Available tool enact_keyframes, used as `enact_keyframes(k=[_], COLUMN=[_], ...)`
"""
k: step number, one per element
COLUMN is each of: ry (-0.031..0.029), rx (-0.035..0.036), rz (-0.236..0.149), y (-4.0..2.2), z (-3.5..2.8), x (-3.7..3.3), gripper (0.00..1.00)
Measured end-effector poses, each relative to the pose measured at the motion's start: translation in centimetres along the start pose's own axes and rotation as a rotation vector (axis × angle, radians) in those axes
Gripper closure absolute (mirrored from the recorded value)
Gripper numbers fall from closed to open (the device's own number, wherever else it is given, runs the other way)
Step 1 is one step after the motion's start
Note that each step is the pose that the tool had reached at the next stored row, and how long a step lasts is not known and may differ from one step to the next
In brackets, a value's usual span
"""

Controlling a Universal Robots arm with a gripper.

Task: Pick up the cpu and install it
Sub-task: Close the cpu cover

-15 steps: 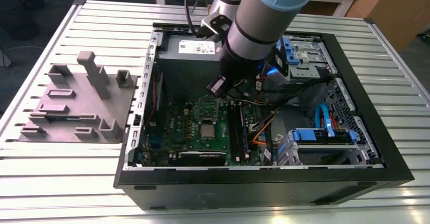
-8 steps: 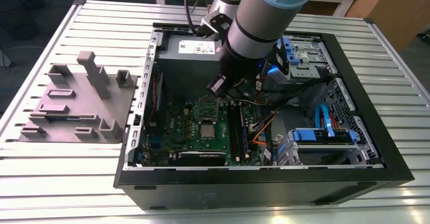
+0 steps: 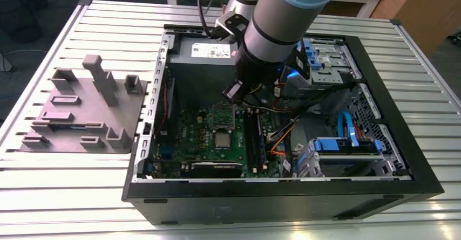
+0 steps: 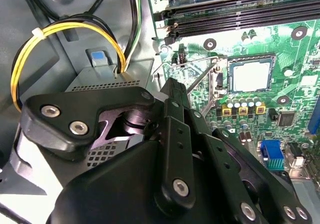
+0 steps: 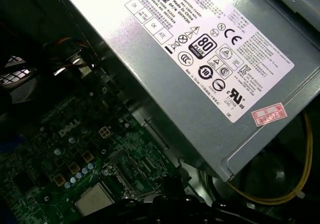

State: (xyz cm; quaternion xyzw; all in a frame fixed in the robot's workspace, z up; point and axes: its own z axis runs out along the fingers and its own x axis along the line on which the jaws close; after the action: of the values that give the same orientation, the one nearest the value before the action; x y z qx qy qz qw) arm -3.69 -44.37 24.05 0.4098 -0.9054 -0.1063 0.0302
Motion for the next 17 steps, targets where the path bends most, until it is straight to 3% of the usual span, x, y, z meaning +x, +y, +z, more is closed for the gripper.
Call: enact_keyframes(k=[17], ry=[0.0051], rx=[-0.0006], rz=[-0.023], y=[-0.62], z=[-0.17], x=[0.85], gripper=[0.89])
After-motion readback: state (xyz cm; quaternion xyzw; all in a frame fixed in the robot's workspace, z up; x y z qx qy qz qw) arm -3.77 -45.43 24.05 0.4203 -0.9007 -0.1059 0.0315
